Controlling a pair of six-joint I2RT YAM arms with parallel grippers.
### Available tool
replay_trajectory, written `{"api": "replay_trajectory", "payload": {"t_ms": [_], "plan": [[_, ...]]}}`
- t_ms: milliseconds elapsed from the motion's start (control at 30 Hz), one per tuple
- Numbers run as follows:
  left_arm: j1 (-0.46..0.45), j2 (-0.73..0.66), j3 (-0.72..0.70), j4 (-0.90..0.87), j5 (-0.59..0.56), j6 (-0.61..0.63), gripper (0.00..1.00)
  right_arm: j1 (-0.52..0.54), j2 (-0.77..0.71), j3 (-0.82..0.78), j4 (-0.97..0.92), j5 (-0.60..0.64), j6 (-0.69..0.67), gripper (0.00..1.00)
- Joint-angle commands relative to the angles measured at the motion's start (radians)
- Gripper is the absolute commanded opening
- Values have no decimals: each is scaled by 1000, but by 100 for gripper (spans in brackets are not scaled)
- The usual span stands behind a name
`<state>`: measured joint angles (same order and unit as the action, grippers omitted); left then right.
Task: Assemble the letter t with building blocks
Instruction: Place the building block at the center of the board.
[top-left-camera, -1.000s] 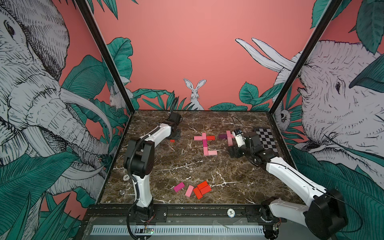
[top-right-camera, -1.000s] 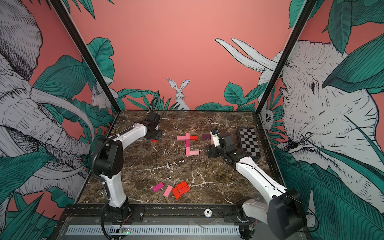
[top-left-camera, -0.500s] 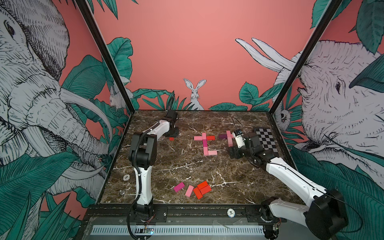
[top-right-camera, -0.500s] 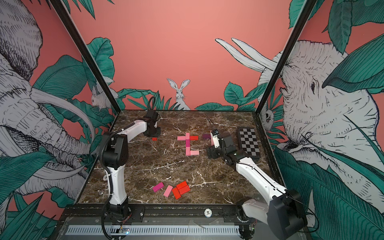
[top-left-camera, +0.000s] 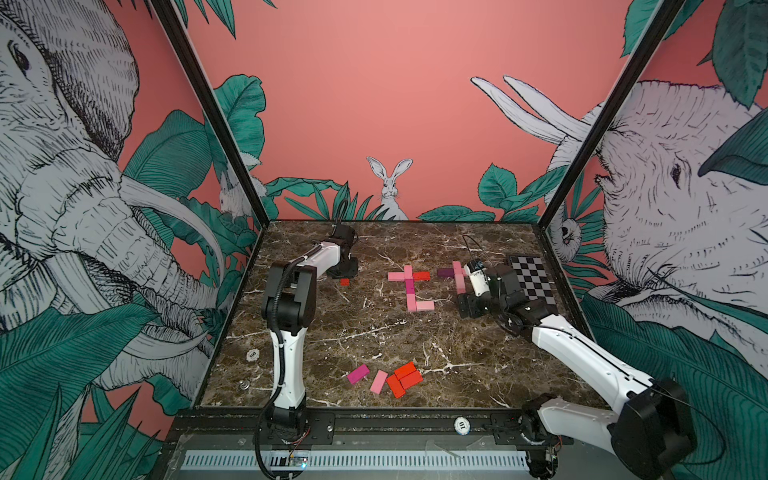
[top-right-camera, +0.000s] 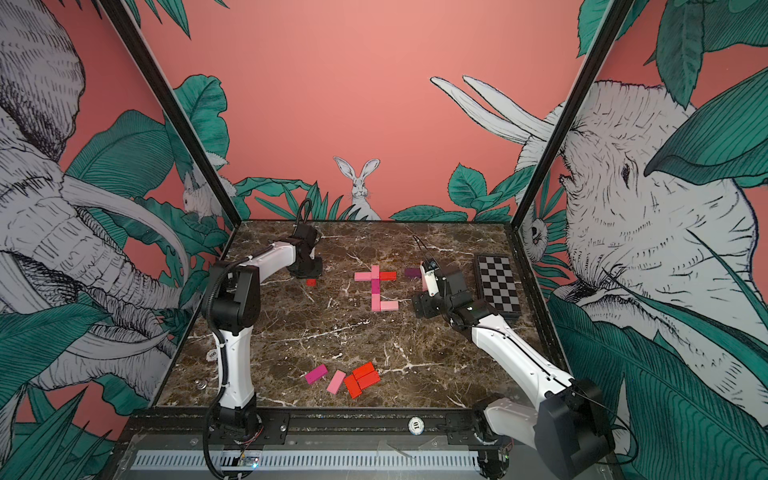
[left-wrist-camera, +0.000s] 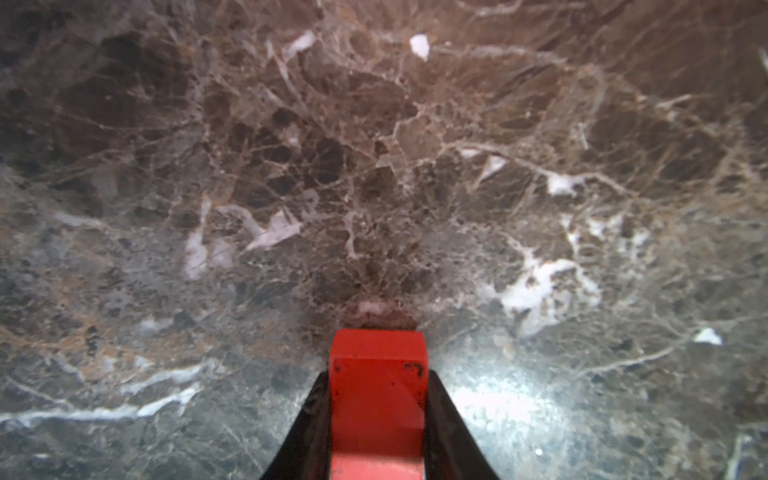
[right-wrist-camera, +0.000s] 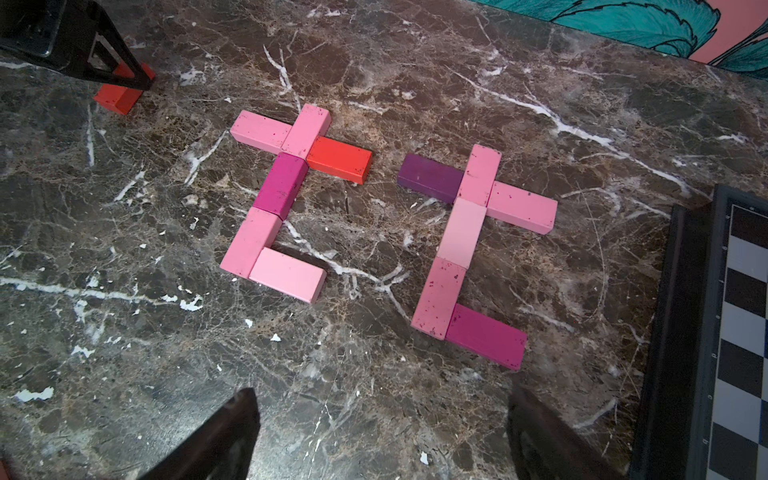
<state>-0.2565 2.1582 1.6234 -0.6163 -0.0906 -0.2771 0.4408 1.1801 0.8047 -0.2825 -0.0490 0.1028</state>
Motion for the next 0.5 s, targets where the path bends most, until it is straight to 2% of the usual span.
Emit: {"api": "replay_trajectory", "payload": {"t_ms": [0, 467], "plan": [[3, 9, 13, -13, -15, -25, 25, 8, -1, -14, 18, -11, 10, 91], [3, 9, 1, -19, 21, -33, 29, 11, -1, -15, 21, -15, 5, 91]]}}
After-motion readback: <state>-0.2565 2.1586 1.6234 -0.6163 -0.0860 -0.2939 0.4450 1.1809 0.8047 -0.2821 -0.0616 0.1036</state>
